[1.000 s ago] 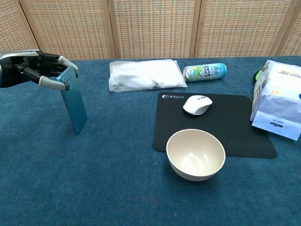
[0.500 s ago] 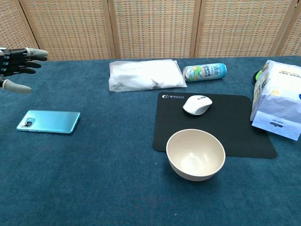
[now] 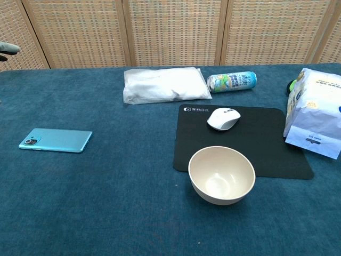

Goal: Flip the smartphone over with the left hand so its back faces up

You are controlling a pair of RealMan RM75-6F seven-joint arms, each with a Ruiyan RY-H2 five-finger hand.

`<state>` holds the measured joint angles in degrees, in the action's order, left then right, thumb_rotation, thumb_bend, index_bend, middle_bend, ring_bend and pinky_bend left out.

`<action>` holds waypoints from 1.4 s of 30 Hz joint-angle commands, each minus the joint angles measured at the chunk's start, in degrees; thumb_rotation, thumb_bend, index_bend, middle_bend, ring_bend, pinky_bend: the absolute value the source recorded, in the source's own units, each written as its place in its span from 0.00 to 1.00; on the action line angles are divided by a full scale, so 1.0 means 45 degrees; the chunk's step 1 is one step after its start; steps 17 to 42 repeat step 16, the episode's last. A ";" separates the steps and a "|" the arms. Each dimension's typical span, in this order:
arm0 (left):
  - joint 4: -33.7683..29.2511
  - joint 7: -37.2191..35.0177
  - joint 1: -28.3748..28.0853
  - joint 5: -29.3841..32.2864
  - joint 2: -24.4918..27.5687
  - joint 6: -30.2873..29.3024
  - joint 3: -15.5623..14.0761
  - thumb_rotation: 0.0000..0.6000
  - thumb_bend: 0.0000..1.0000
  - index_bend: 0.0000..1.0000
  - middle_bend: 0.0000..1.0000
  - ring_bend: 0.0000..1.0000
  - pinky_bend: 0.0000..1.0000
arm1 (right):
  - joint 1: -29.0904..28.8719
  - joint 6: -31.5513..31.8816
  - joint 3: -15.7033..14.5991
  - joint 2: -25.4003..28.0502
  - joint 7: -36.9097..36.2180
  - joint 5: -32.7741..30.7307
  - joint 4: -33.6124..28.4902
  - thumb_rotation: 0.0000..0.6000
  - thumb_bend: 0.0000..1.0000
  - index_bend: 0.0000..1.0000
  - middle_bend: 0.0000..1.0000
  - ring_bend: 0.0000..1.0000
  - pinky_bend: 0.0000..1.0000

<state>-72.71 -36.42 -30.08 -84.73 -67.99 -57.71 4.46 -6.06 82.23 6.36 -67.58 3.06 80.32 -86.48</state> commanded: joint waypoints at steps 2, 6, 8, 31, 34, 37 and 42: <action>-0.3834 0.7250 0.1791 0.2893 0.1107 -0.2402 0.0287 1.00 0.00 0.00 0.00 0.00 0.00 | 0.0011 0.0030 -0.0028 0.0005 -0.0028 0.0061 -0.0010 1.00 0.00 0.00 0.00 0.00 0.00; -0.4444 0.9027 0.2633 0.3013 0.0840 -0.4132 0.0151 1.00 0.00 0.00 0.00 0.00 0.00 | 0.0017 0.0077 -0.0051 0.0008 -0.0084 0.0154 -0.0012 1.00 0.00 0.00 0.00 0.00 0.00; -0.4617 0.9510 0.2972 0.2919 0.0719 -0.4752 0.0057 1.00 0.00 0.00 0.00 0.00 0.00 | 0.0018 0.0100 -0.0063 0.0001 -0.0110 0.0201 -0.0011 1.00 0.00 0.00 0.00 0.00 0.00; -0.5064 1.0318 0.3959 0.2330 0.0439 -0.6063 -0.0408 1.00 0.00 0.00 0.00 0.00 0.00 | 0.0035 0.0298 -0.0171 -0.0056 0.0017 0.0539 0.0019 1.00 0.00 0.00 0.00 0.00 0.00; -0.5064 1.0318 0.3959 0.2330 0.0439 -0.6063 -0.0408 1.00 0.00 0.00 0.00 0.00 0.00 | 0.0035 0.0298 -0.0171 -0.0056 0.0017 0.0539 0.0019 1.00 0.00 0.00 0.00 0.00 0.00; -0.5064 1.0318 0.3959 0.2330 0.0439 -0.6063 -0.0408 1.00 0.00 0.00 0.00 0.00 0.00 | 0.0035 0.0298 -0.0171 -0.0056 0.0017 0.0539 0.0019 1.00 0.00 0.00 0.00 0.00 0.00; -0.5064 1.0318 0.3959 0.2330 0.0439 -0.6063 -0.0408 1.00 0.00 0.00 0.00 0.00 0.00 | 0.0035 0.0298 -0.0171 -0.0056 0.0017 0.0539 0.0019 1.00 0.00 0.00 0.00 0.00 0.00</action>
